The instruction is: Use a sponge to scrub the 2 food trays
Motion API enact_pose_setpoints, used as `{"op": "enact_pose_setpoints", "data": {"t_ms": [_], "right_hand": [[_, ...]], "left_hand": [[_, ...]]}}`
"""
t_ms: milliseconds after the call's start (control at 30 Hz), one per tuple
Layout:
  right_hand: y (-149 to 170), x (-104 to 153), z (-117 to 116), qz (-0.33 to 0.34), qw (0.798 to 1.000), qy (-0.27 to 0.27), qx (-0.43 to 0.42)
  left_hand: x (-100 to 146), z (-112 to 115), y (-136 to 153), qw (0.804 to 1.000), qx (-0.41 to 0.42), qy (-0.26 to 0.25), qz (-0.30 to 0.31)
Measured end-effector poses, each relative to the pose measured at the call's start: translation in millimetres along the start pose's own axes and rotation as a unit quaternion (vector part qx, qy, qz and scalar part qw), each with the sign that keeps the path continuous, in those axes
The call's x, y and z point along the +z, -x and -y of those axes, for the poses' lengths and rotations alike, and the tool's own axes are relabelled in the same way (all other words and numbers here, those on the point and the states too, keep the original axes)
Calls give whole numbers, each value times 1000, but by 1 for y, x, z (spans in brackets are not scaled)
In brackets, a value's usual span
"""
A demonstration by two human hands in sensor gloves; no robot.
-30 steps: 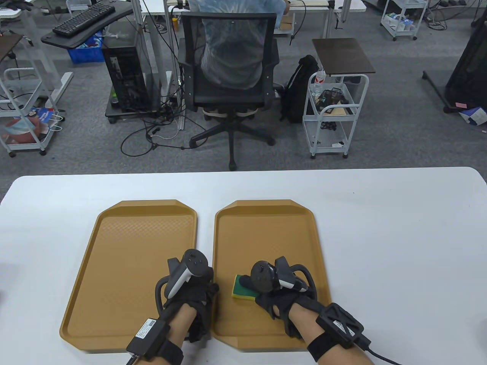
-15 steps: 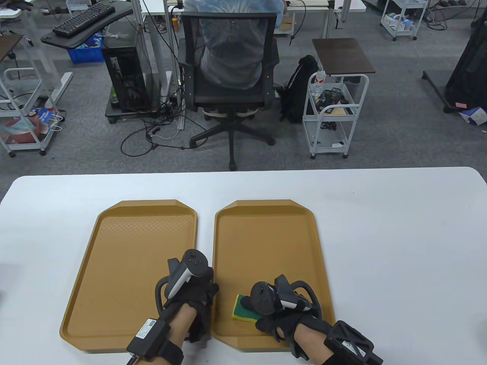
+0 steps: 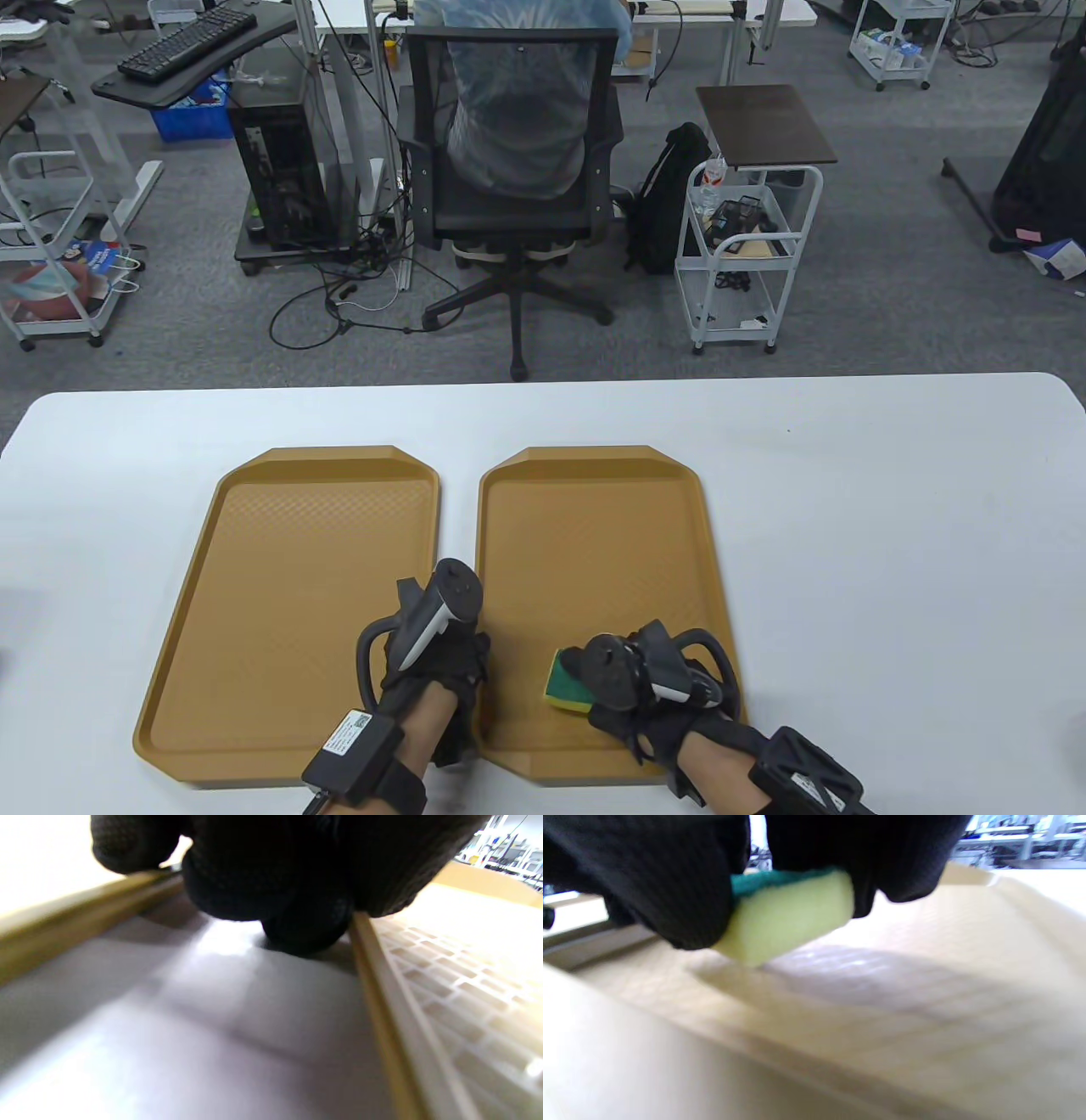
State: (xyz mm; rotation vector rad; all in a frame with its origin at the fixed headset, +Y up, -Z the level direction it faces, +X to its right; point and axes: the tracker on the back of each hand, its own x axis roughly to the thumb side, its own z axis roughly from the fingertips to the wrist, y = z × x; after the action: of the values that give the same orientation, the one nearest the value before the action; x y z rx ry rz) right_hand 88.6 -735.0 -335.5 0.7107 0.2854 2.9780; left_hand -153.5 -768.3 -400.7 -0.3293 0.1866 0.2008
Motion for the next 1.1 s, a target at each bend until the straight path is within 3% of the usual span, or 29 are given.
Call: {"op": "enact_pose_setpoints", "data": {"t_ms": [267,433,500,667,767,900,1100], "right_hand": [[61,65,18,-82,993,61,-50],[87,89,19,-112,987,87,-76],[93,93,18,-113,984,104,-87],[100,98,23,-108,982,109,-106],[104,101,28,-108,981,117,-113],[111,106,34,-111,977,129,-130],[119,114,40,-121,970,147,-150]], "left_hand": [[3,-2,-28,993,-99,-31,-52],[4,1,-42,987,-126,-63,-81],[2,-1,-41,988,-111,-51,-90],[-12,-11,-11,996,45,24,-77],[-19,-14,8,982,143,102,-63],[-21,-12,24,960,240,140,-43],[-5,0,26,918,350,185,-25]]}}
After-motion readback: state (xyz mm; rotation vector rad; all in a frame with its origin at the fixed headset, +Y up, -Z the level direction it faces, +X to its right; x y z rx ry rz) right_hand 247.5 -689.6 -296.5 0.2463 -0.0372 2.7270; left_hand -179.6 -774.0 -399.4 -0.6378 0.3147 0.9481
